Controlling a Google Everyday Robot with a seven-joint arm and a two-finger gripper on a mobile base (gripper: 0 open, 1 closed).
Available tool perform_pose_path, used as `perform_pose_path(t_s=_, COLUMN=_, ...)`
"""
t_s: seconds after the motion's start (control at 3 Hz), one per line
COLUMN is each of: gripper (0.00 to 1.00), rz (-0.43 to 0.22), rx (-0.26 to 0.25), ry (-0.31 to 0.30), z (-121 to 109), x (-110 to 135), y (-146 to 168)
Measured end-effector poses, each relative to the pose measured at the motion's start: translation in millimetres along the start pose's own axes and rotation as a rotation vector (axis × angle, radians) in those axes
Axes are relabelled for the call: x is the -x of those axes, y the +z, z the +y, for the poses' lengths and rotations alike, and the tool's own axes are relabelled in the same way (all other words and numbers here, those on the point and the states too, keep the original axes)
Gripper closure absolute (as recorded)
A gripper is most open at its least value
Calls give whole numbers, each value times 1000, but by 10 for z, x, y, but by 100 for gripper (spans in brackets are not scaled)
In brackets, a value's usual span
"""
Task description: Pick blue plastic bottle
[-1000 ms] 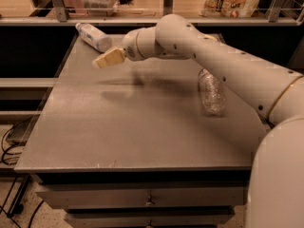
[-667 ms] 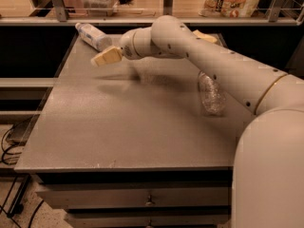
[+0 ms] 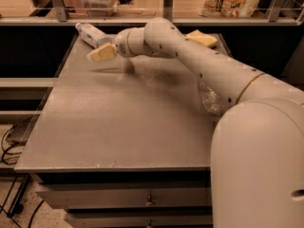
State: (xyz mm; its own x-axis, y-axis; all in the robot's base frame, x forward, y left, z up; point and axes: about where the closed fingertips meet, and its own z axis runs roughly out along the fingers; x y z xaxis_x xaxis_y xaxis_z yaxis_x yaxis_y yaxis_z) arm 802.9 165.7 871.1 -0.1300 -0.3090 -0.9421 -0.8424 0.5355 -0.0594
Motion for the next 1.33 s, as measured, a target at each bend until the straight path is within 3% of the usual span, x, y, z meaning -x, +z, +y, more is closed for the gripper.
perform_pose_path(t_s=0.67, gripper=0, rz=-52, rx=-14, ry=32, z=-132, x=99, y=323)
perform_pose_path(t_s=1.33, gripper=40, rz=-74, rx=10, ry=36, z=-73, x=198, y=589)
